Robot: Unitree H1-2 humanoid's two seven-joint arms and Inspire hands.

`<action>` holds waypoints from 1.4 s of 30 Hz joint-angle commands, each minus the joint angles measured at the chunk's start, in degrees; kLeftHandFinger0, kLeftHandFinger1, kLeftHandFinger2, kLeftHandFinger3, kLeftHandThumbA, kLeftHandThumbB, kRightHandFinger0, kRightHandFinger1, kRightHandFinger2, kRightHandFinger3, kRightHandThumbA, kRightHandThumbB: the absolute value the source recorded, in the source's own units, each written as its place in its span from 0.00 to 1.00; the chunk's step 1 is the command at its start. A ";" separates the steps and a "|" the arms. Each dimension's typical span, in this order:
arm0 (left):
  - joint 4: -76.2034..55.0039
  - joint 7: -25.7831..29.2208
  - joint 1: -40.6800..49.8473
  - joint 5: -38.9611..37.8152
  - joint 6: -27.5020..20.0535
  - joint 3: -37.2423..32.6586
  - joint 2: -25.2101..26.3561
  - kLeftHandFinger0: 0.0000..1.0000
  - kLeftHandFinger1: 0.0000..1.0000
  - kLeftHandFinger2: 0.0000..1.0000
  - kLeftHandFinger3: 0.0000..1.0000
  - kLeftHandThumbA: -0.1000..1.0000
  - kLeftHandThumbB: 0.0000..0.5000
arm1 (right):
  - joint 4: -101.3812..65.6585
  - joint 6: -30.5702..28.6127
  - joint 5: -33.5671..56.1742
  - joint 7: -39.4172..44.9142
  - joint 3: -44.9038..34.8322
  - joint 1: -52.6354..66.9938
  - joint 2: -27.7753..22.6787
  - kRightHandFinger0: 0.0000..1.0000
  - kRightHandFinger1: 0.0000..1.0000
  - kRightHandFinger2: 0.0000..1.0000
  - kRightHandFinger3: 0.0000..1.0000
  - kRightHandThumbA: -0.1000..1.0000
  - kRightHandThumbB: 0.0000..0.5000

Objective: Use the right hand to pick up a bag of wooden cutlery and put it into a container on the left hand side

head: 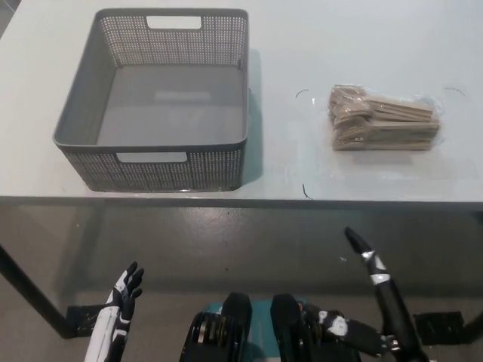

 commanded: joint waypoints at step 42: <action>-0.18 1.86 1.83 -2.48 -3.92 -7.78 5.49 1.00 1.00 1.00 1.00 1.00 0.14 | 29.60 32.28 -7.47 35.10 4.06 -67.17 -28.04 1.00 1.00 1.00 1.00 0.87 1.00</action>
